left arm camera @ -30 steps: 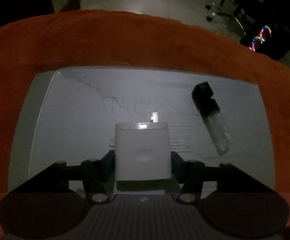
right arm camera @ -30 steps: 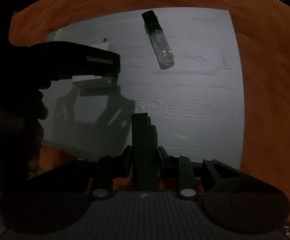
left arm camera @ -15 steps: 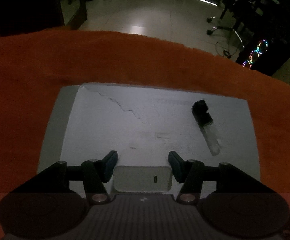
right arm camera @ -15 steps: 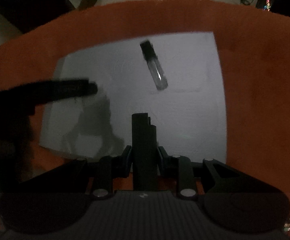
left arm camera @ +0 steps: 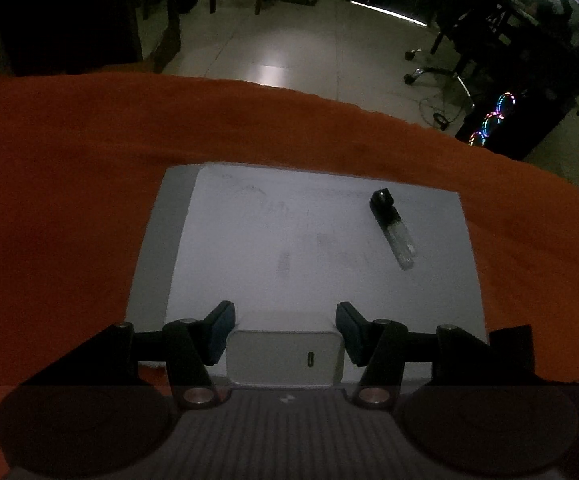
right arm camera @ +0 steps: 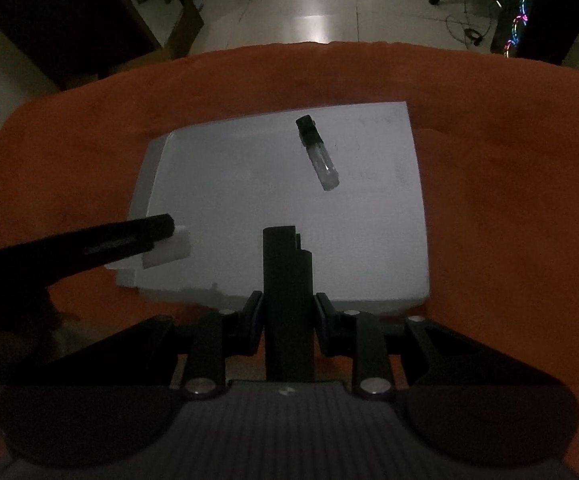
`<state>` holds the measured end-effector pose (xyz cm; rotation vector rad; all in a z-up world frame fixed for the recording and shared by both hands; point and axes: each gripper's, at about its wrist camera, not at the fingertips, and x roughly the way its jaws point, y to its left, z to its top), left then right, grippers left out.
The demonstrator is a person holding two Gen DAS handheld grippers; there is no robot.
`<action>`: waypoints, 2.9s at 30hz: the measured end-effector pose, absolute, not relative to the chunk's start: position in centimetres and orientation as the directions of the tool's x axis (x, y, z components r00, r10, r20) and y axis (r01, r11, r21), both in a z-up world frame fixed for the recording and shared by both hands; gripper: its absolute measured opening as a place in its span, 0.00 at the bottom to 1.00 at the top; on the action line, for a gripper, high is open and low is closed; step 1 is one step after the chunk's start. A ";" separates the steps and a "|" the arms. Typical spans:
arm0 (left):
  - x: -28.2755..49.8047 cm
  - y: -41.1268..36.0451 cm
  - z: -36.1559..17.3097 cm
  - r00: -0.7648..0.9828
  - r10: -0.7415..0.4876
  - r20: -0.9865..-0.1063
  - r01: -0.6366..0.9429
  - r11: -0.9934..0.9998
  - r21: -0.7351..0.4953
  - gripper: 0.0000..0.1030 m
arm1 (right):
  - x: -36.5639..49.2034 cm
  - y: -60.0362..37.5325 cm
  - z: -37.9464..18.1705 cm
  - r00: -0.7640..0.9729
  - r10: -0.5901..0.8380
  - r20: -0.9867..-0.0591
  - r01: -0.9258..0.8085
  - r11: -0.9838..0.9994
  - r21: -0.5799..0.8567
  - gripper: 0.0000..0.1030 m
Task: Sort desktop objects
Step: 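Lift the charger with the left tool while the right tool lifts the black cylinder toward the box, then lower the charger into the box with the left tool while the right tool lowers the black cylinder, then open both tools and withdraw them from the box toward the lid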
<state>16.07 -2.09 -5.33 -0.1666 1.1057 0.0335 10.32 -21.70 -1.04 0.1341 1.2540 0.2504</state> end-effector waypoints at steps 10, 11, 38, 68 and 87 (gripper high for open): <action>11.9 -0.8 -0.7 0.497 -0.066 -0.865 -0.112 0.984 -0.140 0.49 | 6.3 -21.7 2.2 0.343 0.264 -0.902 -0.108 0.965 0.241 0.28; 11.6 -0.7 -0.2 0.505 -0.068 -0.860 -0.111 0.983 -0.143 0.49 | 5.9 -21.5 2.4 0.345 0.262 -0.901 -0.109 0.965 0.238 0.28; 0.2 1.5 0.5 0.518 -0.078 -0.852 -0.073 0.988 -0.135 0.49 | -3.1 -18.4 -0.4 0.321 0.247 -0.914 -0.129 0.968 0.216 0.28; -4.9 -0.2 -8.9 0.488 0.029 -0.872 0.019 0.999 0.044 0.50 | -6.1 -15.5 -13.5 0.143 0.225 -0.964 -0.141 0.969 0.205 0.27; -4.7 -0.7 -8.8 0.492 0.039 -0.870 0.011 0.999 0.051 0.52 | -6.5 -16.5 -15.1 0.107 0.238 -0.965 -0.091 0.969 0.229 0.30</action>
